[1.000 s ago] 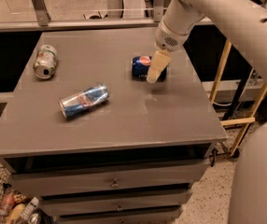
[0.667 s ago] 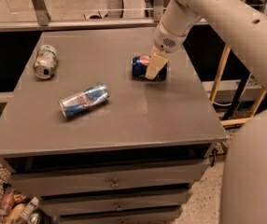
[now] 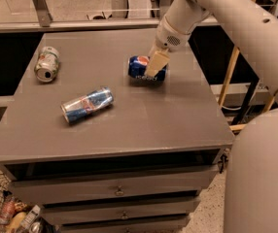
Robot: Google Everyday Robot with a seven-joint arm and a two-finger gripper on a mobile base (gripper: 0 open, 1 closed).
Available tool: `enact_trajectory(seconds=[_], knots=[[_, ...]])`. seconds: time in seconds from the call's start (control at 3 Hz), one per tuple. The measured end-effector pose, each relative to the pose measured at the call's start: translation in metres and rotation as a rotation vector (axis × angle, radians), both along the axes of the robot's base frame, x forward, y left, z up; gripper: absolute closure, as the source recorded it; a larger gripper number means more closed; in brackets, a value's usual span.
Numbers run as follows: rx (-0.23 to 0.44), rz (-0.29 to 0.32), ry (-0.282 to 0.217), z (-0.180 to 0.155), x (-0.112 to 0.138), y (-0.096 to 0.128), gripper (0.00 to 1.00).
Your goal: Move pepsi can near 7up can
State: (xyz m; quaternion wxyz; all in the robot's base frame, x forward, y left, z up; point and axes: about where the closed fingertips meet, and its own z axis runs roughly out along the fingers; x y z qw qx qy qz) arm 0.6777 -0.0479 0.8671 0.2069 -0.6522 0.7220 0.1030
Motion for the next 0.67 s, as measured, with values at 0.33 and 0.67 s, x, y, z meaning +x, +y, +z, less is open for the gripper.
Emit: enact_trajectory(seconds=[0.33, 0.67], knots=[[0.001, 0.0, 0.001, -0.0018, 0.0009, 0.002, 1.0], [0.001, 0.0, 0.001, -0.002, 0.0009, 0.0021, 1.0]])
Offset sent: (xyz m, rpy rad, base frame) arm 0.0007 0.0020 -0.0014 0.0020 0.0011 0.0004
